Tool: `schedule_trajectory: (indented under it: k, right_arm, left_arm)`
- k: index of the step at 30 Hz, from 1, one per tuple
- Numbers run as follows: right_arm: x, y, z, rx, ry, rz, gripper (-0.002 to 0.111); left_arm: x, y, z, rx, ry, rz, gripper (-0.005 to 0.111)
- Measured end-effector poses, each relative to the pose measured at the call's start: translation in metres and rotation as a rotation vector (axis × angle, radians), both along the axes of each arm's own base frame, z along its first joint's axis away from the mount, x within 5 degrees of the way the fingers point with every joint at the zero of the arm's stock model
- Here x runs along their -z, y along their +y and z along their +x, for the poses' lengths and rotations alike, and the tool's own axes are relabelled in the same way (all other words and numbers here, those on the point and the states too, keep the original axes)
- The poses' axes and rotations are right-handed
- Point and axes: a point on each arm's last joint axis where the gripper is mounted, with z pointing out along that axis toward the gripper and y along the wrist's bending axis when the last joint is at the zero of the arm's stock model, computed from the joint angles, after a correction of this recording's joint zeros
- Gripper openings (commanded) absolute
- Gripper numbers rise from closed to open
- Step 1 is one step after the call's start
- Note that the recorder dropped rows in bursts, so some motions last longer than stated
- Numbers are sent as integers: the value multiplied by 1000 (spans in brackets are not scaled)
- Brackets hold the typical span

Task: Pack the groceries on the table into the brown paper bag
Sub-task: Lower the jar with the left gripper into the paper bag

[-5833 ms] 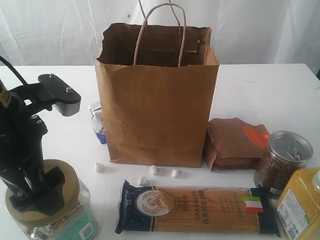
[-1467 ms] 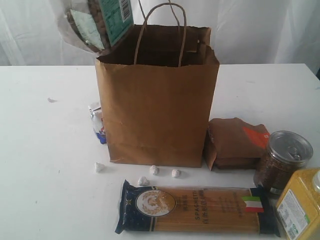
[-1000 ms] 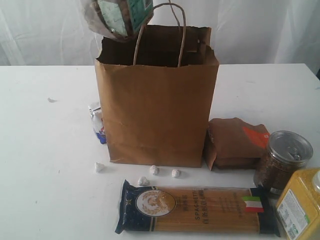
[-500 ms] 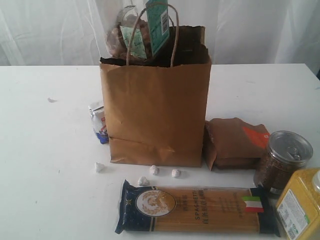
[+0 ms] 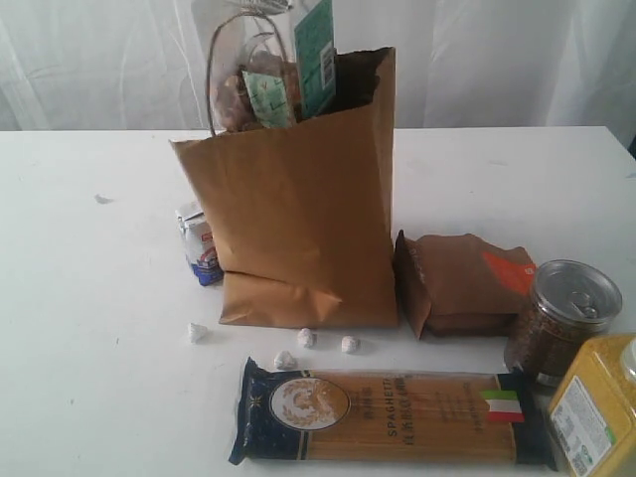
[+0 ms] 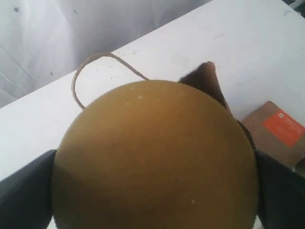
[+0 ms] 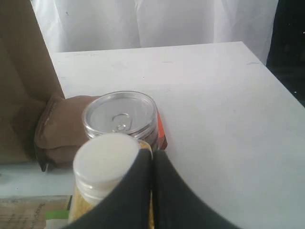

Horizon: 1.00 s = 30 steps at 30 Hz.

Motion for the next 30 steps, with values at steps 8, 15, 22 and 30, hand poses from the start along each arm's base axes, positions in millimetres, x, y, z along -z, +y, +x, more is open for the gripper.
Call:
schedule_trajectory:
  k: [8, 15, 22, 30]
  right_arm:
    - [0, 0, 0, 0, 0, 0, 0]
    - [0, 0, 0, 0, 0, 0, 0]
    - [0, 0, 0, 0, 0, 0, 0]
    - [0, 0, 0, 0, 0, 0, 0]
  left_arm:
    - [25, -16, 20, -1, 35, 35, 0]
    - [21, -26, 16, 63, 55, -70, 0]
    - [-6, -21, -1, 129, 45, -133, 0]
    - [-18, -13, -12, 150, 41, -117, 0]
